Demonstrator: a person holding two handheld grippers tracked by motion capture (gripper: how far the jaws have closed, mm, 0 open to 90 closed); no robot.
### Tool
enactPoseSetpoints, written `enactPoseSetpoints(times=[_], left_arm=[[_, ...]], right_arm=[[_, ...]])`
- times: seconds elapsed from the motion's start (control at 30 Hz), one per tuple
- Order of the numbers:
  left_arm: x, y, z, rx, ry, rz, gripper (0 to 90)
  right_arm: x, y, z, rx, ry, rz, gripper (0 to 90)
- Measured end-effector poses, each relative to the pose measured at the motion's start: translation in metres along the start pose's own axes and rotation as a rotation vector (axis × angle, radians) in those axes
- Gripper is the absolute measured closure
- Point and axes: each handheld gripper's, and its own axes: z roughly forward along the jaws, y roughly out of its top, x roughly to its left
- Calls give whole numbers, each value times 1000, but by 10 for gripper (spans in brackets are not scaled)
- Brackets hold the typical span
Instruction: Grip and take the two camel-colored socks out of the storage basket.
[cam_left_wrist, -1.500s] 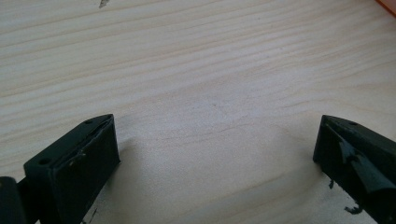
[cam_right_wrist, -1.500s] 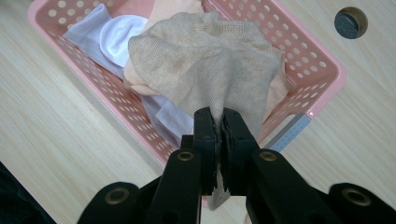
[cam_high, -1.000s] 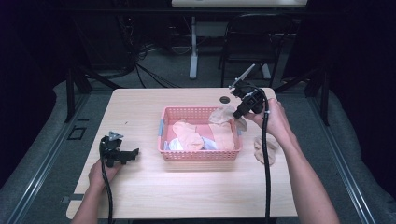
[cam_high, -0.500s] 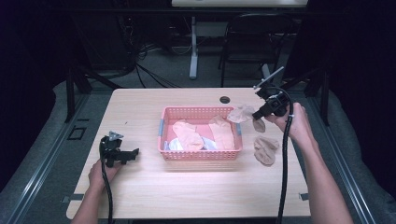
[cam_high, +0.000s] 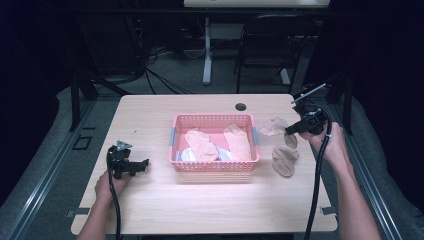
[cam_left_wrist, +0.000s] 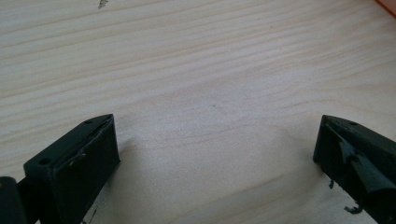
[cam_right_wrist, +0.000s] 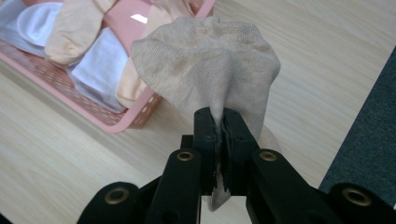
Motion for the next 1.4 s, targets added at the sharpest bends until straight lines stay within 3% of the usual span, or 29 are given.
enactPoseSetpoints(times=[0.23,0.67,1.03,1.23,1.4], left_arm=[[0,0,0,1,-1,1,0],[0,0,0,1,-3,5,0],[0,0,0,2,-2,7,0],[0,0,0,1,-3,7,0],[0,0,0,1,-3,8,0]], right_arm=[[-11,-11,20,-7,-18,44,858],[-27,-24,60,86,-54,74,857],[-33,-34,96,166,-35,99,841],[-36,-35,103,168,-13,108,706],[-36,-36,92,132,-6,105,542]])
